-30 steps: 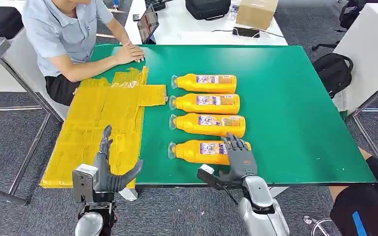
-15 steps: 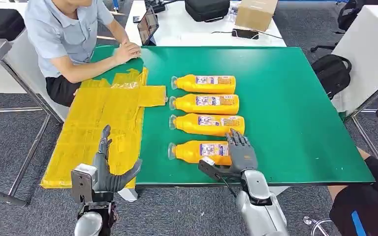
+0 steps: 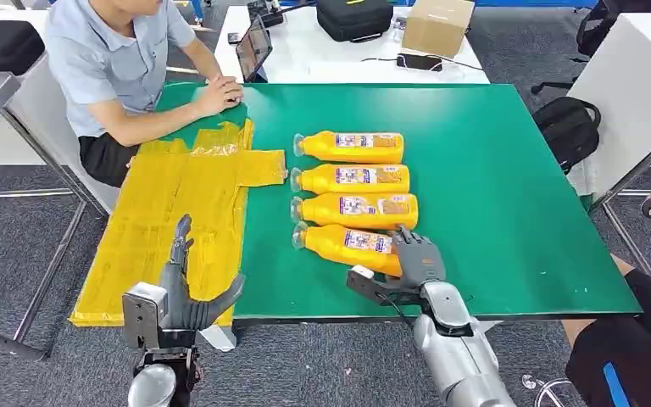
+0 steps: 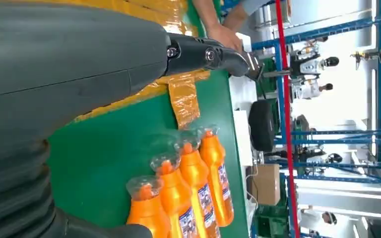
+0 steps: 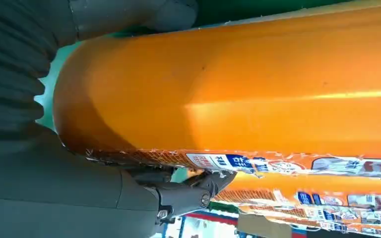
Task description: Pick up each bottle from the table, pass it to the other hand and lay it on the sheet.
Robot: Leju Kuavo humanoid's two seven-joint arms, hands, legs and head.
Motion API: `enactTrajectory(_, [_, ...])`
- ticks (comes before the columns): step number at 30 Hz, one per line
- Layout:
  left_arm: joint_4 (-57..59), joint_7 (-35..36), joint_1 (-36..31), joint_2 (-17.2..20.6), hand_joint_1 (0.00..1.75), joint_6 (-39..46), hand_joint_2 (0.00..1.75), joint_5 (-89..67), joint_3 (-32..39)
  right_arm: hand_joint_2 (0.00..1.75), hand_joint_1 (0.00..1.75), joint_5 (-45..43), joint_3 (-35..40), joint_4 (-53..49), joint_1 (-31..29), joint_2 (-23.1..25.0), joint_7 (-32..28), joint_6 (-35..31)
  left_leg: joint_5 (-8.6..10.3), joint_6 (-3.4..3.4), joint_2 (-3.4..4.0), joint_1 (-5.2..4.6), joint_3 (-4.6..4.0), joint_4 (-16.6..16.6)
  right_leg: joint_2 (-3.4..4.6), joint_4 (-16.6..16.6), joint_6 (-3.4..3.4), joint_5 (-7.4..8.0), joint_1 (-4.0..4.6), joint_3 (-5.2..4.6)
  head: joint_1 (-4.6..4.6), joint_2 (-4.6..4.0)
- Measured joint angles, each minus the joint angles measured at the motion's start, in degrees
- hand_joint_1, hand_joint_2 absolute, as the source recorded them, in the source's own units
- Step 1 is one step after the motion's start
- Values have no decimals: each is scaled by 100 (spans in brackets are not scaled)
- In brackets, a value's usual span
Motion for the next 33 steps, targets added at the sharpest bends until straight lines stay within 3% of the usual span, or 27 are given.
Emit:
enactTrajectory(11, [0,-17,-11,0,0,-31,175,24,4,175,175,-159,-181,247,-105,-9,-443,13,-8,3,6,0,48,-1,13,-15,-3,-11,0,50,-2,0])
enactTrajectory(16, [20,-4,-55,0,0,-11,175,209,11,175,175,-1718,-385,223,48,37,-2011,216,-22,-1,17,2,59,-1,33,-18,6,0,3,62,0,0])
enactTrajectory(18, [50,42,-105,0,0,86,175,322,15,175,175,-2171,-389,12,263,158,-2368,335,-18,-1,34,3,51,-1,47,-14,1,8,4,105,-2,0])
enactTrajectory(25, [317,321,-224,2,0,166,175,507,-35,175,175,-3666,-284,-1551,1053,713,-2710,579,2,1,19,10,-35,-1,41,-7,2,10,10,35,-4,0])
enactTrajectory(33, [923,474,-330,26,0,-464,175,306,-440,175,175,-4350,-299,-2540,1204,960,-3176,512,2,2,6,-5,-75,1,37,-9,6,9,-6,2,-4,0])
